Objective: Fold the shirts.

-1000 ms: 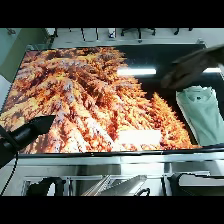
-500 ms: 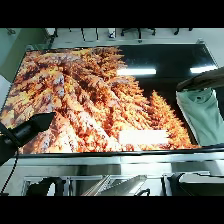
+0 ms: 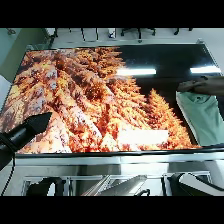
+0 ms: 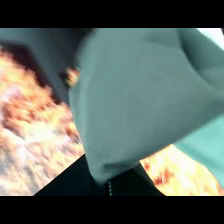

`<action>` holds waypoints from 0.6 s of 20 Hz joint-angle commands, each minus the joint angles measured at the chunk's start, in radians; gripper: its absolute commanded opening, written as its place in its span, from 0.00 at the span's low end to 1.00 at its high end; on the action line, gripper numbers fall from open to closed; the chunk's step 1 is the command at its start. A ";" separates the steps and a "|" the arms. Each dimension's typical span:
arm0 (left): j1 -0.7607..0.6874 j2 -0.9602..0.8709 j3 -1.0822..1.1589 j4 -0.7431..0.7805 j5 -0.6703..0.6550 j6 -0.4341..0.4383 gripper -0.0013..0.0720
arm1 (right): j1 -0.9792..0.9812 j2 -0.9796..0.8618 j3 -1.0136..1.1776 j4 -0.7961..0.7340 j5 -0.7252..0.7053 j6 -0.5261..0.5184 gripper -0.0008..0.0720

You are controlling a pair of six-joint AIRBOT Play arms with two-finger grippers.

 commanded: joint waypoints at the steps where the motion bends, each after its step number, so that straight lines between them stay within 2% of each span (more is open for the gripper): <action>1: -0.001 0.003 0.000 0.001 0.013 0.025 0.04 | -0.001 0.142 -0.245 -0.137 0.008 0.086 0.04; 4: -0.001 0.003 0.000 0.001 0.024 0.031 0.04 | -0.001 0.227 -0.444 -0.217 0.084 0.117 0.04; 7: -0.001 0.003 0.000 0.001 0.046 0.032 0.04 | -0.001 0.236 -0.532 -0.251 0.092 0.124 0.05; 8: -0.001 0.003 0.000 0.001 0.050 0.033 0.04 | -0.001 0.235 -0.546 -0.251 0.085 0.124 0.14; 10: -0.001 0.003 0.000 0.001 0.049 0.038 0.04 | -0.001 0.235 -0.550 -0.255 0.067 0.145 0.86; 11: -0.001 0.003 0.000 0.002 0.050 0.038 0.04 | -0.002 0.235 -0.547 -0.254 0.053 0.154 0.94; 12: -0.001 0.003 0.000 0.001 0.051 0.038 0.04 | -0.002 0.235 -0.539 -0.254 0.041 0.155 0.94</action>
